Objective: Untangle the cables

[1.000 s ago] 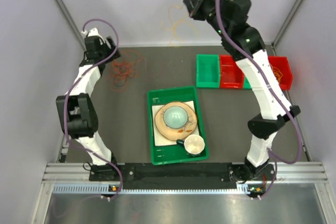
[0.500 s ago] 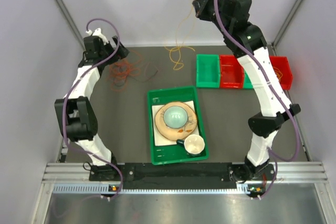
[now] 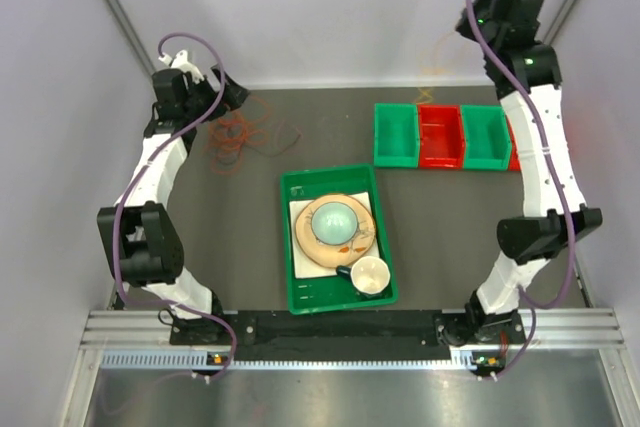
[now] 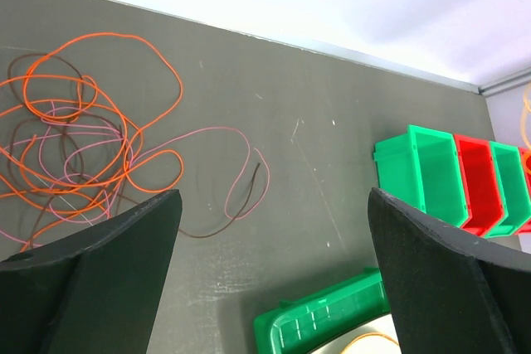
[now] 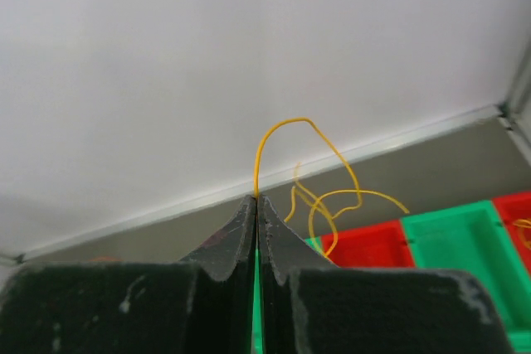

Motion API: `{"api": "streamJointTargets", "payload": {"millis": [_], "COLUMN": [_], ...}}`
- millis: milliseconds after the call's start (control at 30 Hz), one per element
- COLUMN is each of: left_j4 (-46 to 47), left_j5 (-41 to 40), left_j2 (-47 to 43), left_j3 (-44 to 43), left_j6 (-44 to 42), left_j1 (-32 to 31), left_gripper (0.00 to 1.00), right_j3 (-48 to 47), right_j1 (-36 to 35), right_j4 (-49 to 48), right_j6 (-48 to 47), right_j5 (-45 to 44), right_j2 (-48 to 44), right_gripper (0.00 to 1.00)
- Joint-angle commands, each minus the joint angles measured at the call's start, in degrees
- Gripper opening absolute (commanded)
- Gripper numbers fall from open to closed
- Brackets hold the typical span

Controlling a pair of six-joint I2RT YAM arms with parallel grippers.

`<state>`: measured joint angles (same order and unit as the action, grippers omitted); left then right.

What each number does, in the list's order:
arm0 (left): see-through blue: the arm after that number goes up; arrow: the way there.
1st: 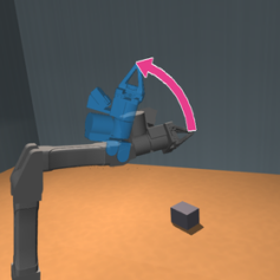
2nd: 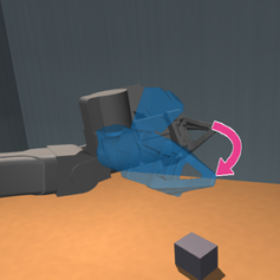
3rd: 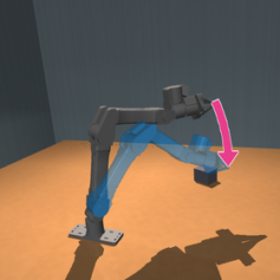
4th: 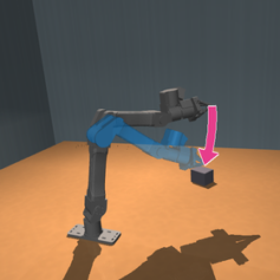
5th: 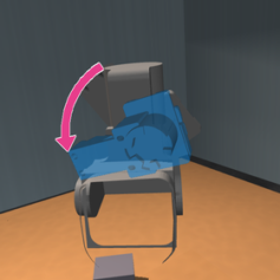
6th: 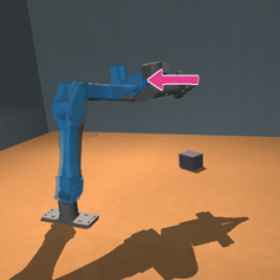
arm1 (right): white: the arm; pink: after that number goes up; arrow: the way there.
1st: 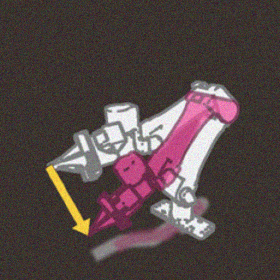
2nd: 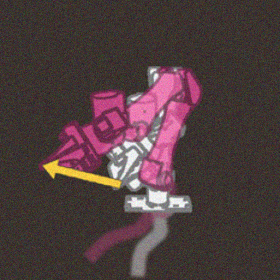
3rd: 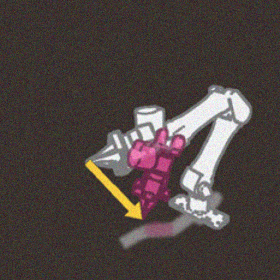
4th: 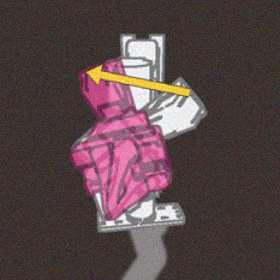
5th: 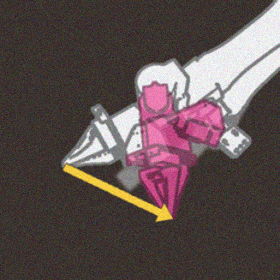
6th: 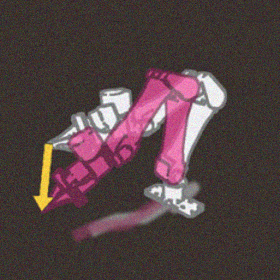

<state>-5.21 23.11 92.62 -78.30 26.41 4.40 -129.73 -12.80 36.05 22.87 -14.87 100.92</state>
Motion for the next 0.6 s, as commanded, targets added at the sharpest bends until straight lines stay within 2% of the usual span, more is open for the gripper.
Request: {"api": "streamJointTargets", "payload": {"millis": [0, 200, 333, 567], "left_j4": [2.66, 1.44, 1.17, -1.20], "left_j5": [1.14, 0.44, 0.00, 1.49], "left_j2": [-2.36, -2.18, -2.18, -0.60], "left_j3": [-0.09, -0.62, -0.89, -3.17], "left_j6": [1.27, 0.92, 0.74, 1.36], "left_j1": [-0.10, -0.10, -0.10, -0.27], "left_gripper": [0.99, 0.99, 0.99, 0.99], "right_j3": [3.42, 11.77, 19.14, 24.88], "right_j1": [5.75, 12.53, 20.51, 26.94], "right_j4": [-0.89, -2.74, -4.94, -7.40], "right_j6": [-1.86, -3.89, -3.28, -1.52], "right_j5": [-1.56, -2.27, -0.16, 2.65], "right_j2": [-5.65, -8.37, -10.31, -12.15], "right_gripper": [0.00, 0.00, 0.00, 0.00]}}
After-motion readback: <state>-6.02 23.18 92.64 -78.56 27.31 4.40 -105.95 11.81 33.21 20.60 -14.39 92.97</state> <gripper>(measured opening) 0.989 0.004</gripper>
